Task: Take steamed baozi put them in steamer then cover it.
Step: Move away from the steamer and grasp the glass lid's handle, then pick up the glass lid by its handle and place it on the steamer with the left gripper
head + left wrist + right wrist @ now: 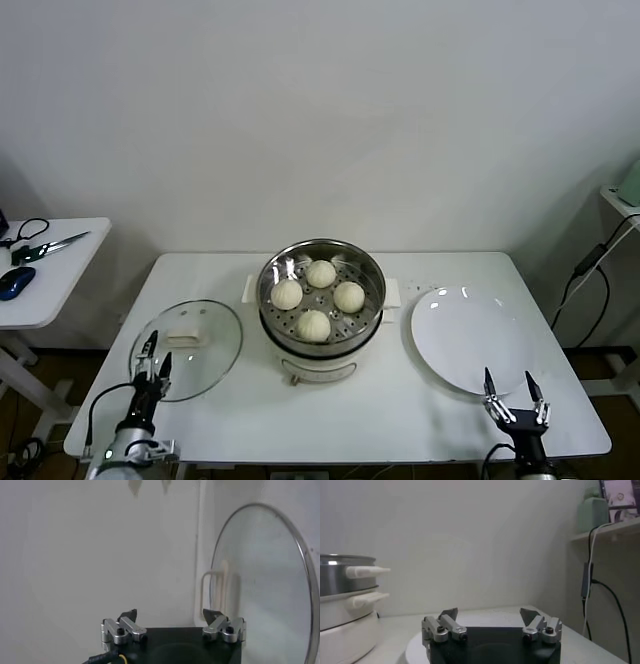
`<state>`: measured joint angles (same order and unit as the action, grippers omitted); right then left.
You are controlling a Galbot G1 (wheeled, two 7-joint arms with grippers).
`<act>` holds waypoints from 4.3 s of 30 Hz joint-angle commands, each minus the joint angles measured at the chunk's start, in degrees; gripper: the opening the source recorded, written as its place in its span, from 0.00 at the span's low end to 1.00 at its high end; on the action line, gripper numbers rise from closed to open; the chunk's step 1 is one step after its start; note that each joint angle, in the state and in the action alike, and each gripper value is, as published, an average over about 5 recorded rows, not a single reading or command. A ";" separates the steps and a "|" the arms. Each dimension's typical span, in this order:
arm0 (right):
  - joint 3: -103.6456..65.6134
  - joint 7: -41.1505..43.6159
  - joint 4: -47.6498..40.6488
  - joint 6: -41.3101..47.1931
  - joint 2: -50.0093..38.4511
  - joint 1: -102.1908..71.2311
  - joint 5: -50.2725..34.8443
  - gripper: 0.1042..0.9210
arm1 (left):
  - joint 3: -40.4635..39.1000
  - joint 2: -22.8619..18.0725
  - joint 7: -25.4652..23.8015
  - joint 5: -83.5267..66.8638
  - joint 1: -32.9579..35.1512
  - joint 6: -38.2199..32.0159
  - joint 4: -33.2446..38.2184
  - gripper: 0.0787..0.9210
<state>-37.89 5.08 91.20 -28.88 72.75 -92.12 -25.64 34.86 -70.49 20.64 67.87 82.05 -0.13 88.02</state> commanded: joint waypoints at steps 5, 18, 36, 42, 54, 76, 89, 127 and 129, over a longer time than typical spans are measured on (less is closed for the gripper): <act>-1.04 -0.37 0.00 -1.26 1.19 -1.20 0.50 0.88 | -1.54 -0.98 -0.96 1.32 -9.40 2.99 -9.44 0.88; -0.50 -0.41 -0.46 -2.19 2.62 -1.72 1.01 0.88 | -3.00 -1.94 -0.74 2.59 -13.64 3.70 -12.83 0.88; -0.38 -0.52 -0.36 -2.73 2.95 -1.65 1.18 0.88 | -2.88 -3.38 0.61 5.76 -14.23 3.58 -15.81 0.47; -0.40 -0.62 -0.43 -2.81 2.99 -1.38 1.24 0.88 | -2.67 -4.08 1.70 5.15 -14.51 2.42 -15.48 0.26; -0.37 -1.70 -0.44 -2.77 2.99 -1.00 1.67 0.88 | -2.37 1.79 -3.12 -4.32 -12.86 2.11 -2.32 0.07; 0.06 -5.85 0.41 1.11 3.08 0.30 8.43 0.88 | -15.97 10.53 -31.51 -9.52 -18.31 34.31 30.61 0.07; 1.50 -5.81 -1.18 0.03 2.39 2.33 8.64 0.88 | -35.42 -7.59 -41.13 14.87 -26.74 39.82 27.99 0.07; 2.22 -6.69 -3.05 -2.30 2.45 2.39 7.97 0.88 | -36.48 -24.51 -34.77 33.14 -23.37 37.52 9.35 0.07; 2.22 -6.71 -3.10 -2.35 2.41 2.39 7.93 0.88 | -36.44 -24.51 -34.47 32.73 -23.37 37.65 9.10 0.07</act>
<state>-35.70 -1.54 88.21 -31.07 75.24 -89.73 -17.61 -1.36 -92.17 -14.79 99.24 58.33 37.26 99.43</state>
